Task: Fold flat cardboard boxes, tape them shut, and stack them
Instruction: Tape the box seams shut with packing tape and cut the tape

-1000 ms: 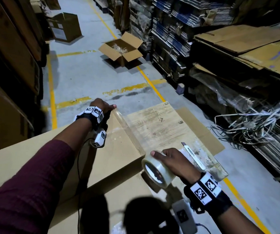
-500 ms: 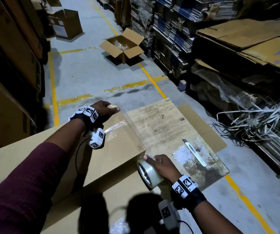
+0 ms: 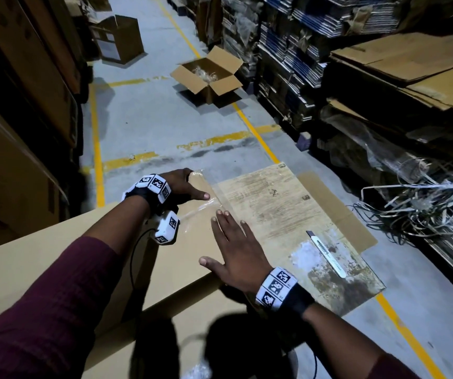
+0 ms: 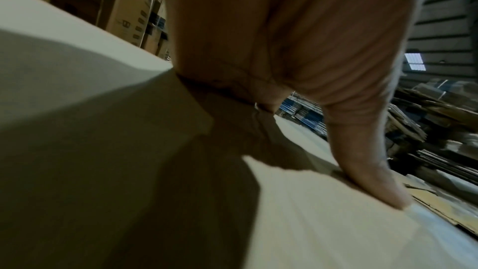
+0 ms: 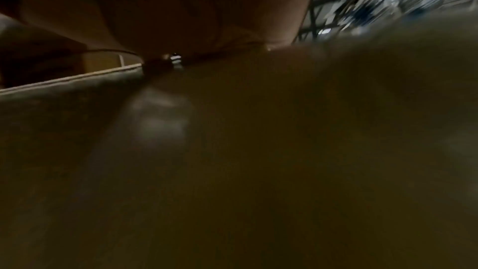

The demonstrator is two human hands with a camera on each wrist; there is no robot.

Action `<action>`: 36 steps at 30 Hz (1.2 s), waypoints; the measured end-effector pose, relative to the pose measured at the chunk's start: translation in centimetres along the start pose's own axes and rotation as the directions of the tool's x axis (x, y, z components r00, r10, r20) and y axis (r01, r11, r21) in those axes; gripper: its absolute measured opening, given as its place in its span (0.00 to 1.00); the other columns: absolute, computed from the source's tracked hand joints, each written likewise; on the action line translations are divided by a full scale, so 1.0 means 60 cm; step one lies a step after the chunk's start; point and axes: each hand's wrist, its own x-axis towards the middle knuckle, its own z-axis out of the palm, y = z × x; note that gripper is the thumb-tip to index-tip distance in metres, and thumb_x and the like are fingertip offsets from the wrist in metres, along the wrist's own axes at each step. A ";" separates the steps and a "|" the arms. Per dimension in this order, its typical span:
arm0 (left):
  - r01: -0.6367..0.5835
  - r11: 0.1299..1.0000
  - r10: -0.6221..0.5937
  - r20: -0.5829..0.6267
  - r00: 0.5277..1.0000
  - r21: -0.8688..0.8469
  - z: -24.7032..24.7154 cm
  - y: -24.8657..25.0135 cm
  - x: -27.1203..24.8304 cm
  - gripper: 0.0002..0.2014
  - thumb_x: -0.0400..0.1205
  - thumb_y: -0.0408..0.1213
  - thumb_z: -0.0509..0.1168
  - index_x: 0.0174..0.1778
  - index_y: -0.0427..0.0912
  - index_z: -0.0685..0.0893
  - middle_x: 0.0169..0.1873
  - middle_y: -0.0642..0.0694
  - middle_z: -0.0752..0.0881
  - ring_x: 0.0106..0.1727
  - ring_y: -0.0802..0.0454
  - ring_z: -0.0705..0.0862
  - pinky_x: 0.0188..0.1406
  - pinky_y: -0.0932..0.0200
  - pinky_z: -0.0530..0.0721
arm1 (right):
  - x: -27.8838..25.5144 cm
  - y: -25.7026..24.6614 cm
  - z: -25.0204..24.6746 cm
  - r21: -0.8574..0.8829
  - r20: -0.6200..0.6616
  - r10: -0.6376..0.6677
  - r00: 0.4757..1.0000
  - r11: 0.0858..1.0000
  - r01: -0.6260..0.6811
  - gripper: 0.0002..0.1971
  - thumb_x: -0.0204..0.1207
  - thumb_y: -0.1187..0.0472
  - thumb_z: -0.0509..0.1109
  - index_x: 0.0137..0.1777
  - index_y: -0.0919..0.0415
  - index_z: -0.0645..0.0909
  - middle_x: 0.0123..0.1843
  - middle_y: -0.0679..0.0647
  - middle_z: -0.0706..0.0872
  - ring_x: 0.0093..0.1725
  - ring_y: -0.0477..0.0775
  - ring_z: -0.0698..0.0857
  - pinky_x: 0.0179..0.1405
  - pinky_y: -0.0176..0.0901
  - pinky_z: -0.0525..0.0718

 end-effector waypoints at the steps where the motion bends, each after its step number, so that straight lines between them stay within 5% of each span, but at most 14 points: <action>1: -0.003 1.000 0.003 -0.009 1.000 -0.012 0.000 -0.002 -0.001 0.52 0.68 0.62 0.80 0.84 0.49 0.65 0.77 0.46 0.76 0.74 0.46 0.77 0.69 0.56 0.74 | 0.006 0.001 0.003 -0.013 0.022 0.020 1.000 1.000 -0.019 0.49 0.81 0.24 0.39 0.91 0.60 0.44 0.91 0.54 0.37 0.89 0.49 0.35 0.88 0.61 0.43; 4: -0.002 0.998 0.000 -0.024 1.000 -0.069 0.000 -0.006 -0.005 0.44 0.74 0.57 0.78 0.83 0.49 0.67 0.73 0.46 0.79 0.63 0.48 0.81 0.59 0.58 0.75 | 0.016 0.004 -0.001 0.027 0.079 0.057 0.995 0.998 -0.059 0.51 0.77 0.23 0.34 0.90 0.59 0.40 0.91 0.53 0.33 0.88 0.47 0.31 0.88 0.58 0.40; 8: 0.023 0.978 -0.026 -0.012 1.000 -0.209 -0.001 -0.009 0.000 0.38 0.75 0.55 0.77 0.79 0.48 0.73 0.66 0.45 0.85 0.64 0.44 0.85 0.64 0.54 0.81 | 0.046 0.009 -0.026 0.262 0.183 0.112 0.977 0.952 -0.158 0.50 0.84 0.31 0.53 0.89 0.63 0.36 0.91 0.58 0.35 0.90 0.53 0.40 0.89 0.54 0.49; 11: 0.046 0.965 -0.048 0.001 0.999 -0.256 0.002 -0.016 0.009 0.33 0.77 0.52 0.76 0.76 0.48 0.75 0.59 0.42 0.88 0.61 0.43 0.87 0.68 0.48 0.83 | 0.079 0.028 -0.052 0.350 0.272 0.091 0.958 0.918 -0.187 0.46 0.85 0.41 0.63 0.89 0.65 0.42 0.90 0.61 0.54 0.88 0.59 0.59 0.82 0.52 0.66; 13: 0.041 0.968 -0.044 -0.010 0.999 -0.246 -0.002 -0.015 0.010 0.30 0.79 0.52 0.74 0.75 0.47 0.75 0.60 0.42 0.87 0.62 0.43 0.86 0.69 0.49 0.82 | 0.103 0.036 -0.075 0.337 0.321 0.091 0.943 0.919 -0.204 0.38 0.84 0.44 0.66 0.85 0.64 0.56 0.78 0.62 0.75 0.75 0.62 0.77 0.66 0.51 0.77; 15: 0.032 0.979 -0.038 -0.026 0.999 -0.200 -0.005 -0.013 0.011 0.30 0.81 0.52 0.72 0.77 0.47 0.73 0.63 0.42 0.85 0.63 0.44 0.84 0.67 0.55 0.80 | 0.134 0.038 -0.097 0.263 0.374 0.115 0.920 0.938 -0.225 0.26 0.84 0.45 0.67 0.71 0.63 0.66 0.61 0.60 0.84 0.59 0.62 0.84 0.49 0.49 0.78; 18: 0.039 0.985 -0.046 -0.034 0.998 -0.168 -0.007 -0.012 0.012 0.29 0.83 0.51 0.69 0.78 0.48 0.71 0.65 0.42 0.84 0.64 0.44 0.83 0.64 0.56 0.78 | 0.195 0.029 -0.116 0.152 0.409 0.131 0.903 0.966 -0.208 0.25 0.84 0.43 0.67 0.63 0.65 0.67 0.57 0.62 0.84 0.51 0.61 0.82 0.44 0.50 0.78; 23: 0.047 0.964 -0.048 0.004 0.999 -0.262 -0.010 -0.011 0.010 0.19 0.83 0.45 0.68 0.69 0.51 0.73 0.44 0.45 0.86 0.47 0.45 0.84 0.50 0.54 0.80 | 0.288 0.017 -0.121 0.085 0.431 0.148 0.890 0.975 -0.204 0.34 0.85 0.45 0.65 0.78 0.71 0.62 0.67 0.65 0.82 0.61 0.64 0.83 0.45 0.47 0.76; 28: 0.035 0.952 -0.014 0.070 0.997 -0.304 -0.006 -0.012 0.024 0.17 0.75 0.41 0.68 0.61 0.56 0.81 0.58 0.37 0.88 0.55 0.39 0.87 0.59 0.46 0.85 | 0.313 0.031 -0.113 0.073 0.455 0.161 0.876 0.973 -0.217 0.35 0.87 0.44 0.61 0.83 0.68 0.58 0.71 0.66 0.80 0.66 0.65 0.82 0.49 0.47 0.73; 30: 0.017 0.961 0.002 0.068 0.998 -0.278 -0.018 0.004 0.011 0.14 0.85 0.33 0.64 0.63 0.53 0.80 0.46 0.43 0.87 0.40 0.49 0.83 0.42 0.60 0.82 | 0.309 0.037 -0.105 0.098 0.476 0.151 0.867 0.970 -0.223 0.40 0.87 0.41 0.59 0.87 0.68 0.50 0.73 0.67 0.79 0.67 0.65 0.81 0.50 0.47 0.73; 32: 0.010 0.974 0.007 0.071 0.997 -0.228 -0.028 0.020 0.004 0.14 0.88 0.30 0.60 0.63 0.53 0.79 0.30 0.48 0.79 0.28 0.53 0.74 0.28 0.61 0.72 | 0.300 0.042 -0.097 0.114 0.510 0.155 0.846 0.963 -0.244 0.42 0.87 0.37 0.57 0.87 0.67 0.48 0.74 0.67 0.79 0.67 0.64 0.82 0.49 0.49 0.73; 36: 0.002 0.984 0.017 0.105 0.994 -0.177 -0.032 0.042 0.006 0.13 0.87 0.24 0.57 0.56 0.46 0.79 0.31 0.45 0.75 0.30 0.50 0.71 0.29 0.58 0.67 | 0.265 0.045 -0.092 0.090 0.518 0.188 0.834 0.958 -0.272 0.38 0.86 0.35 0.58 0.79 0.69 0.62 0.66 0.63 0.80 0.59 0.62 0.82 0.47 0.50 0.75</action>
